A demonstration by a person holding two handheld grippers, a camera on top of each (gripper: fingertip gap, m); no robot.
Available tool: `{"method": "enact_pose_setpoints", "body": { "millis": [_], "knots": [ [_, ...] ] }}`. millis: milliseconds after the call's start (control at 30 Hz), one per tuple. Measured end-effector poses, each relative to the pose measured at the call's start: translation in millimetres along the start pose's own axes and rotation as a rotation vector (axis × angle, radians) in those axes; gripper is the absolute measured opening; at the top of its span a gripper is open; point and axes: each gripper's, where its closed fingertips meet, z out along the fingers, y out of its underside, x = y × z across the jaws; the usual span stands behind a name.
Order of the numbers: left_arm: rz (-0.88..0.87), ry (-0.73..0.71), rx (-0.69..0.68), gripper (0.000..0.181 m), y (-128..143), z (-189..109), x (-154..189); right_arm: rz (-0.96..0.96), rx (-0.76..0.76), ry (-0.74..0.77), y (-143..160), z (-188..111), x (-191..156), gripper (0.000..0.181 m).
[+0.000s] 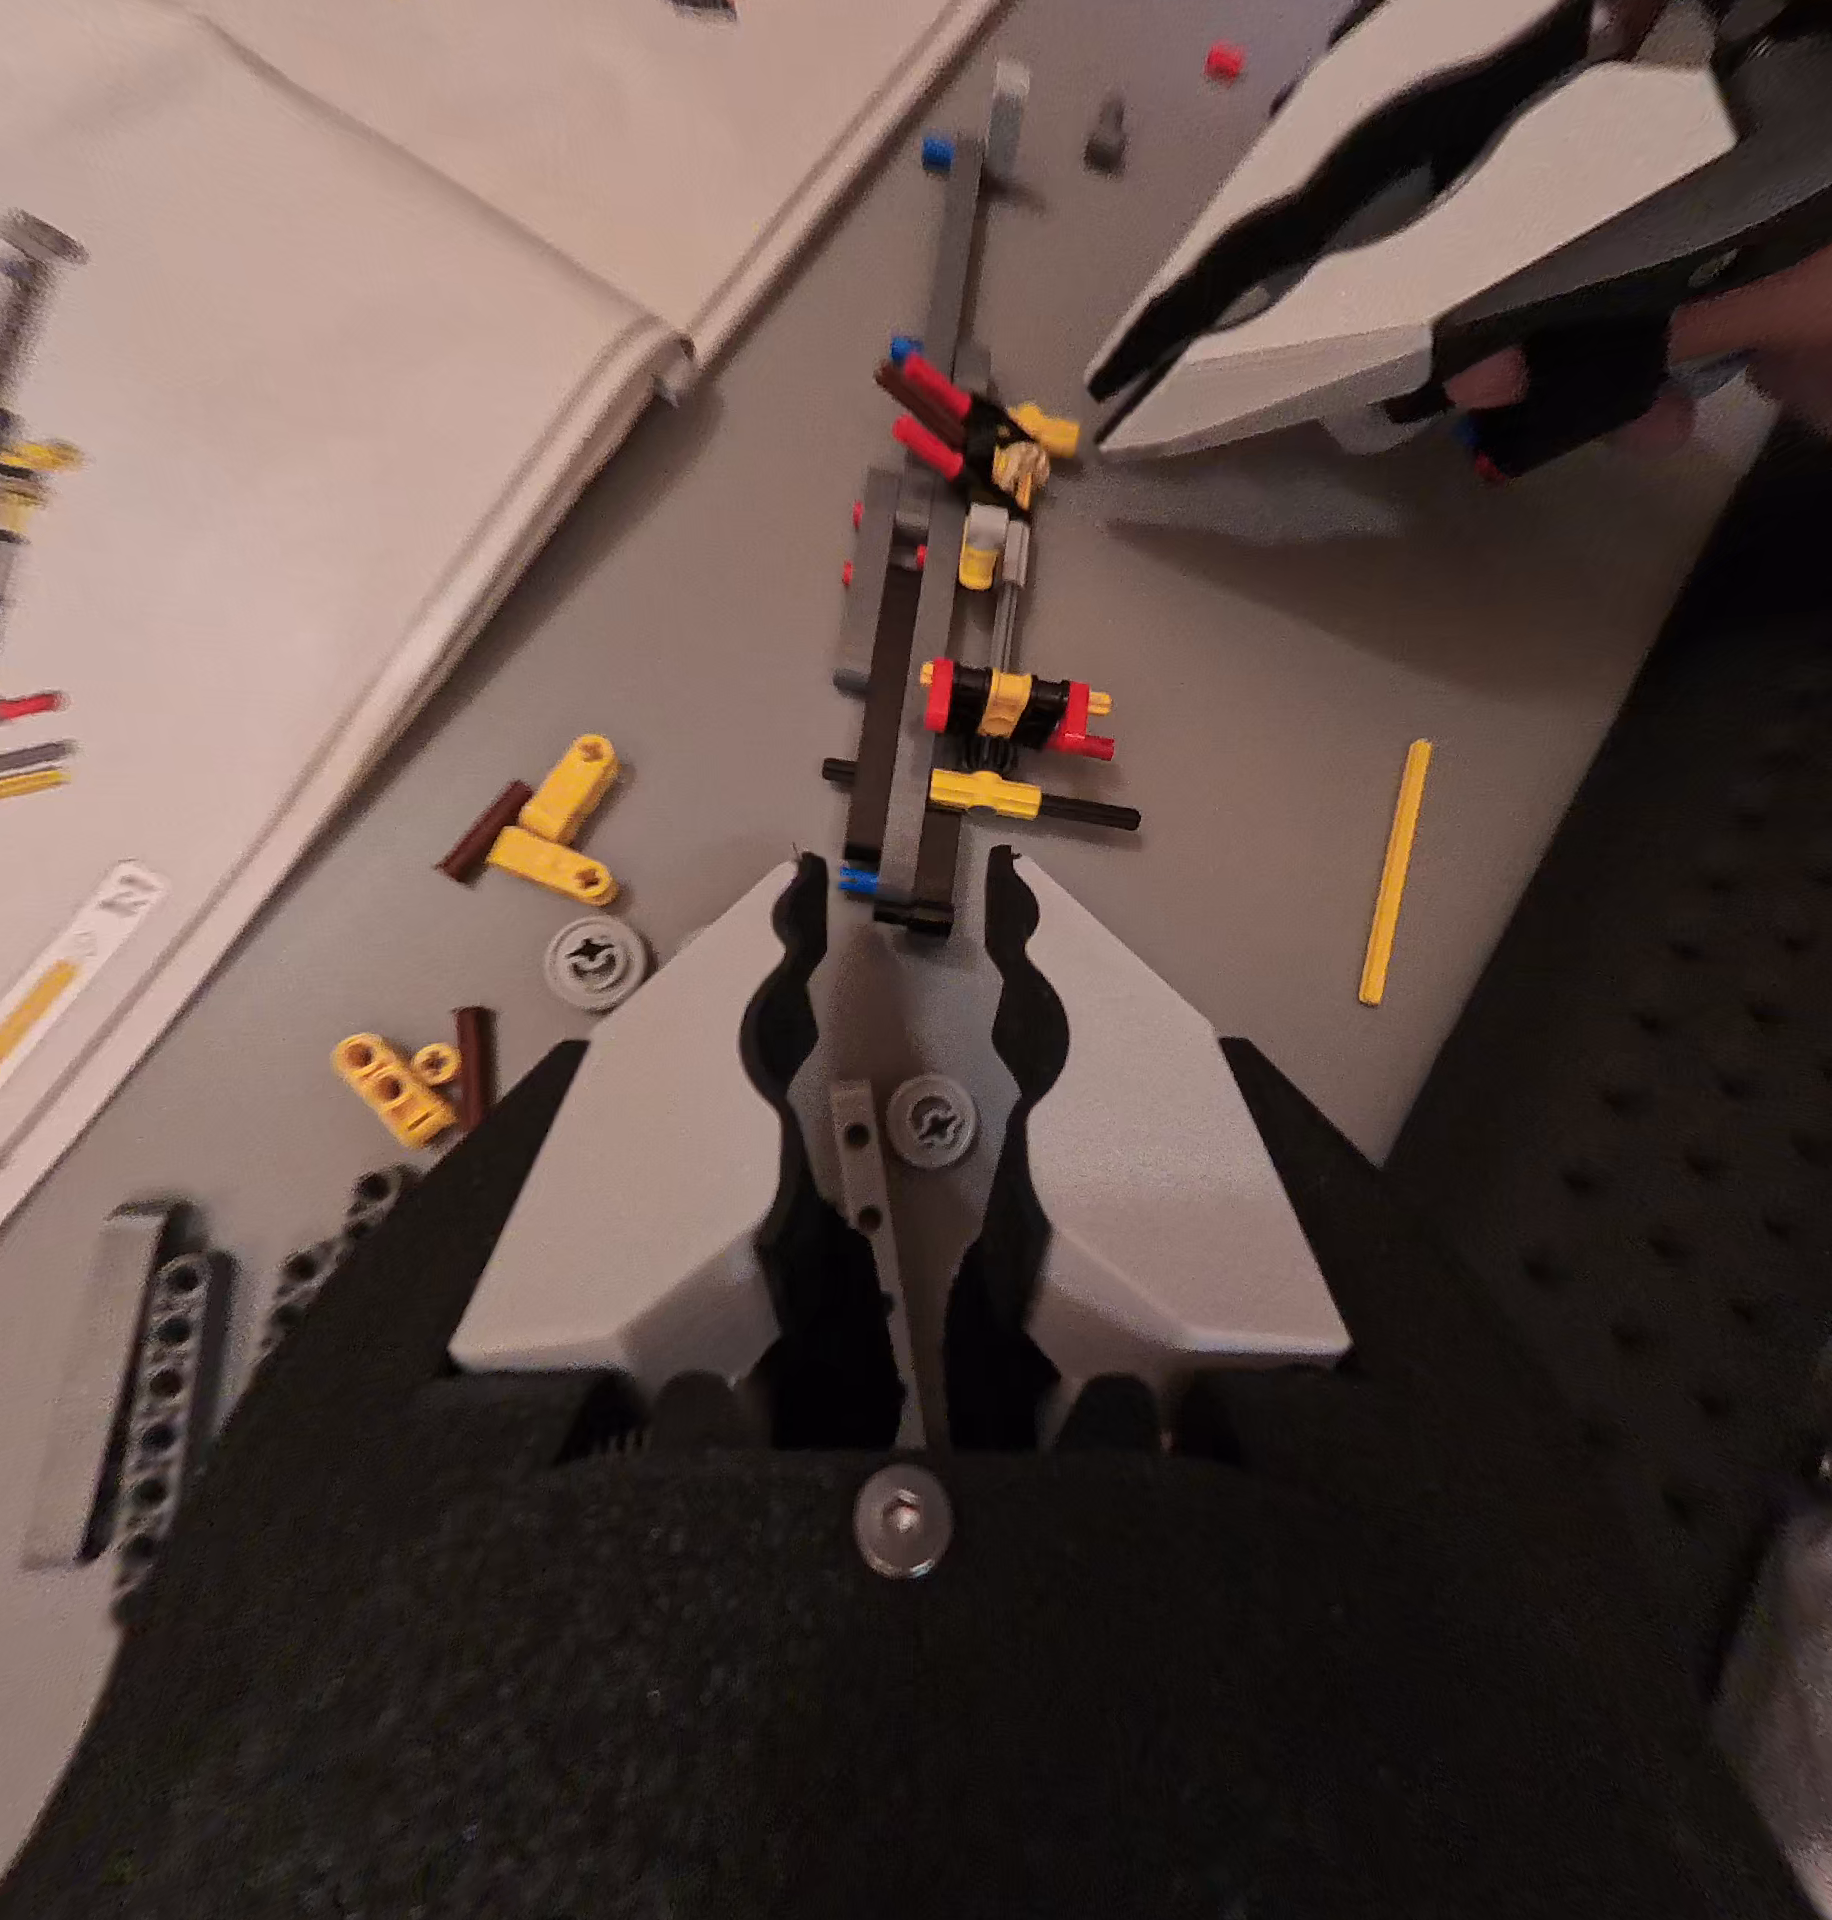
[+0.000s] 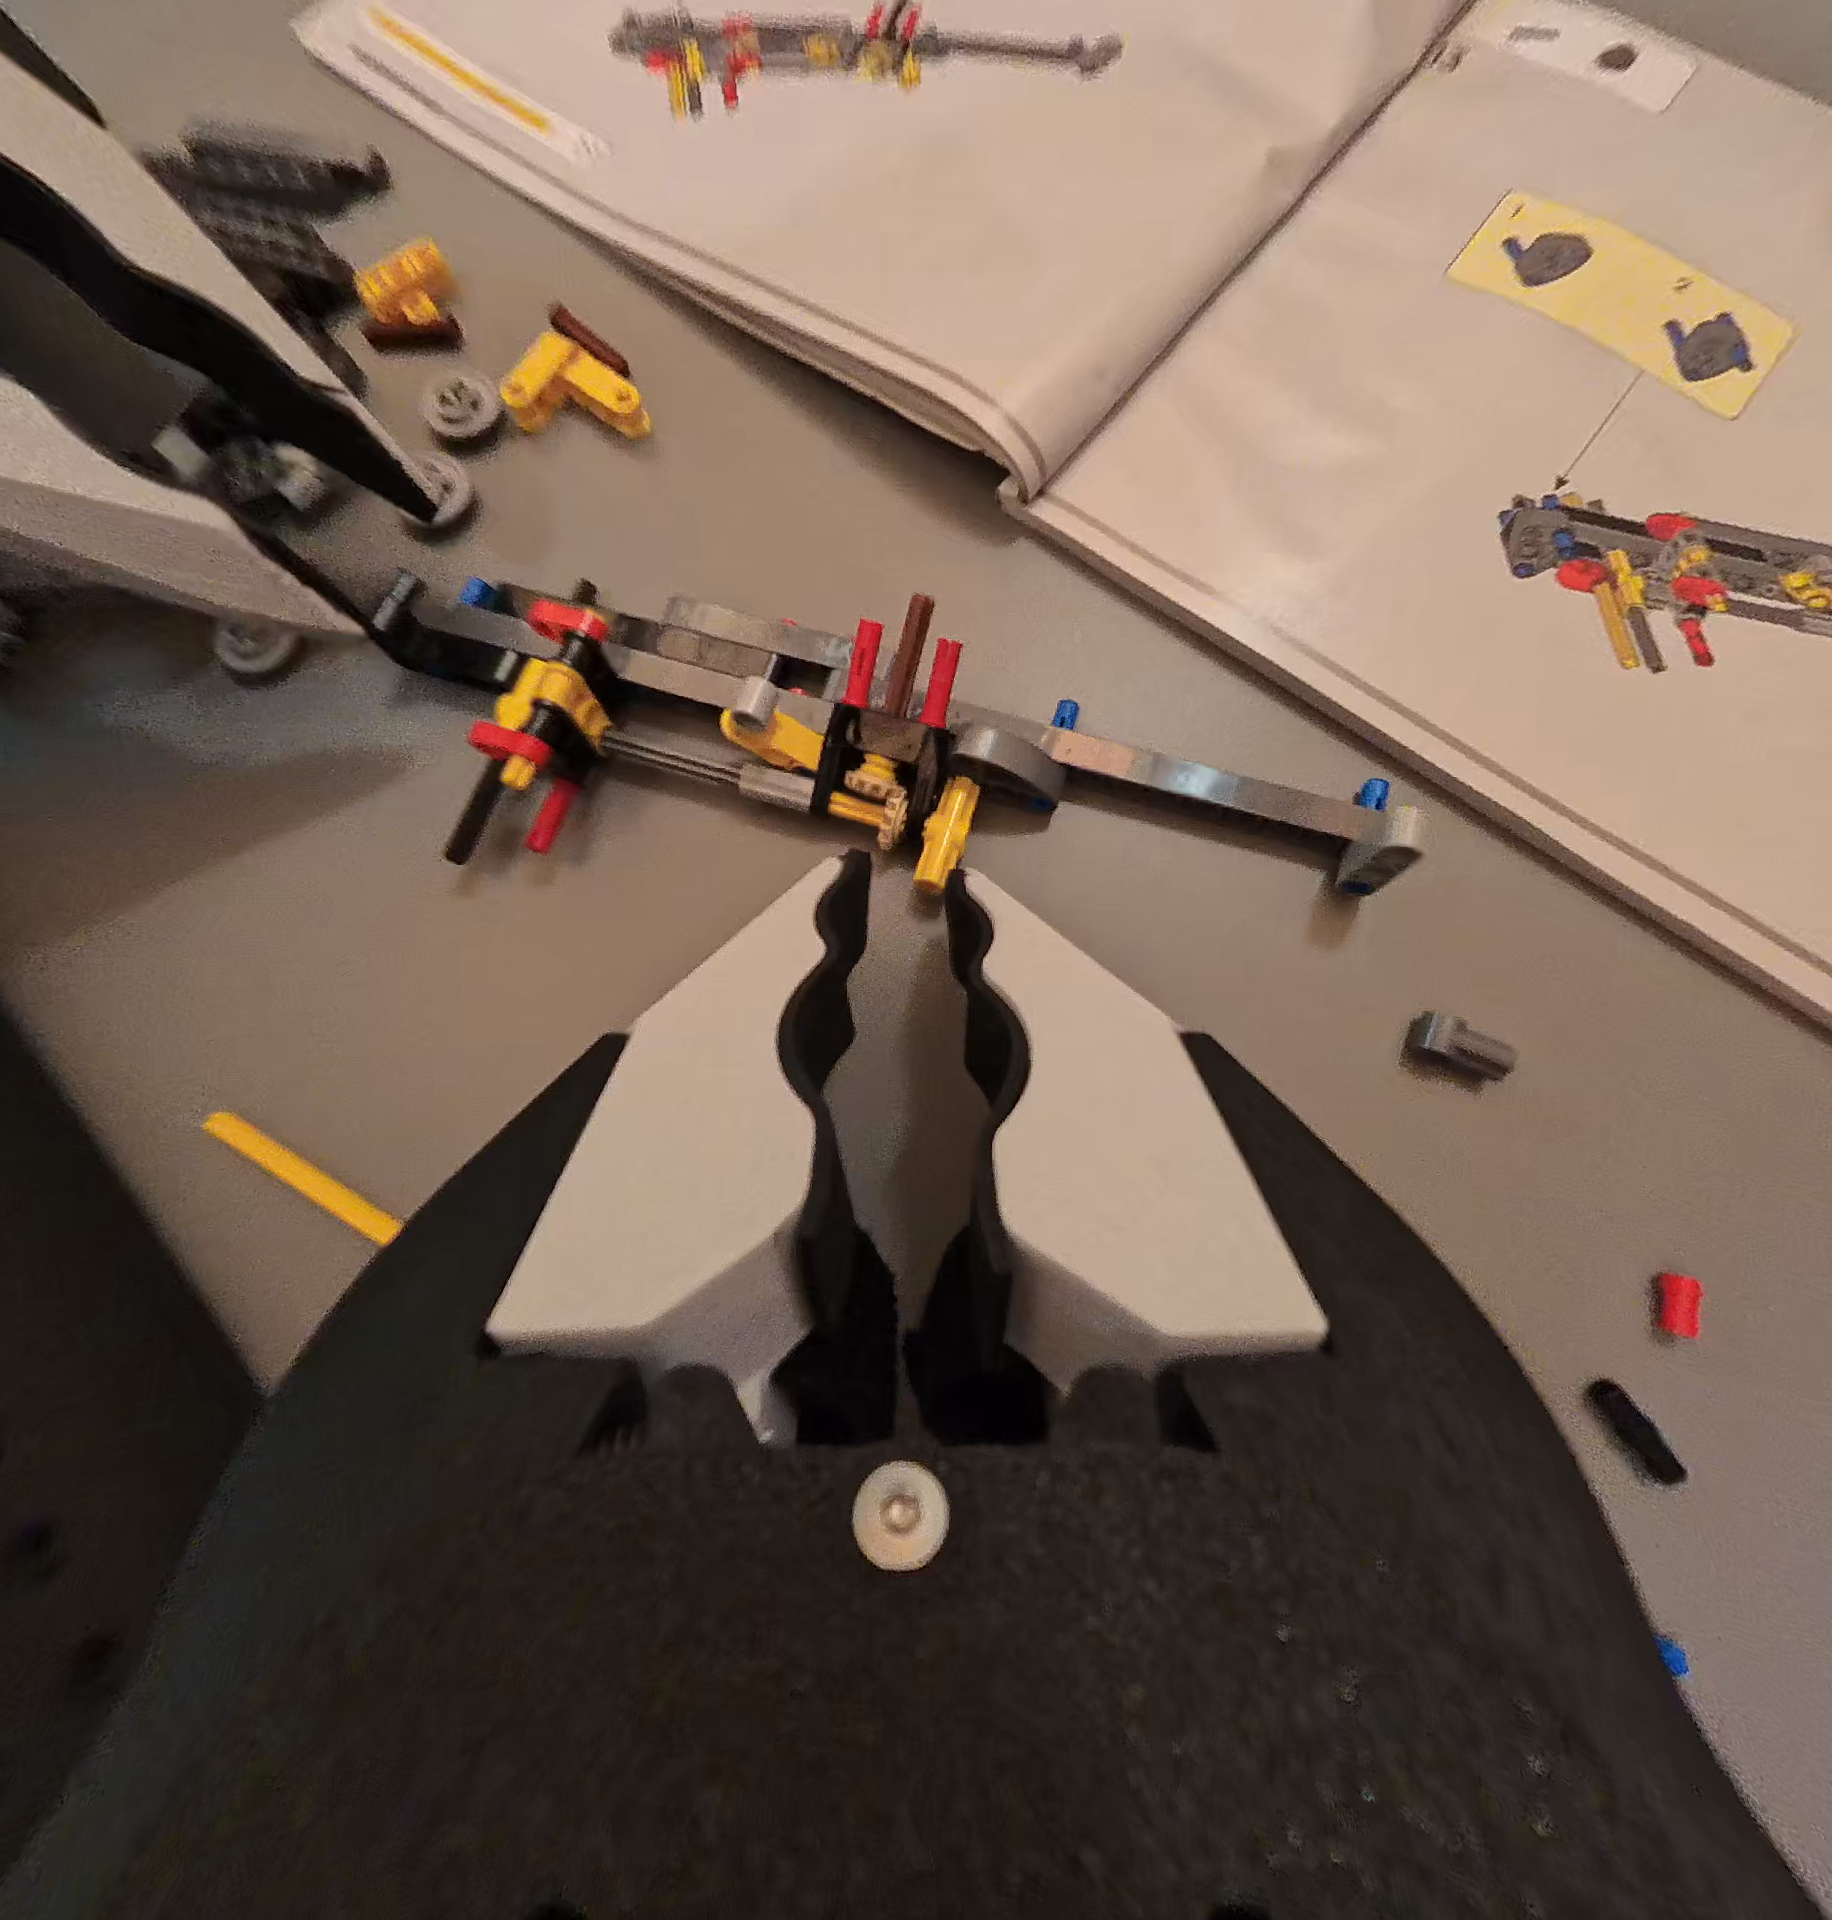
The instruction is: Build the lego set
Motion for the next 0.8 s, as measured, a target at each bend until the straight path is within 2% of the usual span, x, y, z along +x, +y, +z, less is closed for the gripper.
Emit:
{"method": "enact_pose_setpoints", "body": {
  "millis": [100, 233, 367, 500, 533, 633, 800],
  "knots": [
    [0.012, -0.031, 0.166, 0.034, -11.9, -30.1, -10.8, 0.078, 0.112, -0.010, -2.8, -20.9, 8.1, 0.015],
    [-0.004, -0.171, 0.431, 0.059, -31.6, -68.5, -54.6, 0.232, 0.248, 0.027, 5.8, -58.8, 39.5, 0.025],
    [-0.065, -0.304, 0.544, 0.058, -45.8, -80.2, -99.2, 0.341, 0.369, 0.147, 19.9, -113.0, 74.6, 0.036],
    [-0.150, -0.248, 0.579, 0.055, -62.8, -77.3, -98.7, 0.356, 0.240, 0.325, 68.0, -145.1, 95.5, 0.050],
    [-0.160, -0.251, 0.565, 0.054, -64.9, -75.9, -100.0, 0.383, 0.225, 0.352, 77.9, -151.3, 97.1, 0.049],
    [-0.149, -0.245, 0.515, 0.053, -73.0, -69.7, -102.3, 0.459, 0.226, 0.356, 96.6, -159.7, 94.0, 0.050],
    [-0.118, -0.181, 0.466, 0.053, -91.8, -47.4, -95.4, 0.522, 0.145, 0.365, 129.5, -172.2, 91.9, 0.056]
  ]
}}
